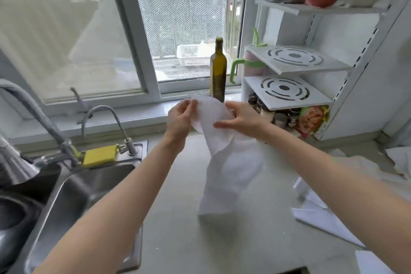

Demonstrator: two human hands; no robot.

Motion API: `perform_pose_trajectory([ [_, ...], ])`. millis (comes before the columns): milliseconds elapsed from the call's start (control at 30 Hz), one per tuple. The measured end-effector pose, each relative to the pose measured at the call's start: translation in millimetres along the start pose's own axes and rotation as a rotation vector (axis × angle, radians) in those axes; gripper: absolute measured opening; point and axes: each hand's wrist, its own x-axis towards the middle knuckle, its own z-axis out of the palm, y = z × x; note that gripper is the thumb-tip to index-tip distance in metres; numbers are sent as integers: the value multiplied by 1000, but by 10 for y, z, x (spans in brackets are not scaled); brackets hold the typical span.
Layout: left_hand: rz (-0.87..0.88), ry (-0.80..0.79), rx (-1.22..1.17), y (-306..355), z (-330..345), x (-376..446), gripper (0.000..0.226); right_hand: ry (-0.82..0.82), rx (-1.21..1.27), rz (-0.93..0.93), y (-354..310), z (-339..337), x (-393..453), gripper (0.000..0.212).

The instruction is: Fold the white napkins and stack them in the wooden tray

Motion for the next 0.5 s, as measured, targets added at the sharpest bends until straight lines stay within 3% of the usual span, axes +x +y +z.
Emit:
perform_pose_trajectory([
  [133,-49,274,-99,35,-390,76,29,-148,-195,276,215,241,101,12],
  [233,-172,338,-45,-33,-624,58,28,-31,-404,373,385,289,246,19],
  [300,-276,221,41,-104,-766,22,44,136,-496,303,428,329,321,23],
  [367,-331,-9,177,-161,-872,-26,68,225,-417,177,459,390,371,25],
  [433,-334,-184,367,-207,-964,-60,59,59,-314,106,440,389,399,29],
  [500,-369,-237,445,-209,-1090,-72,44,-256,-279,182,377,321,391,33],
])
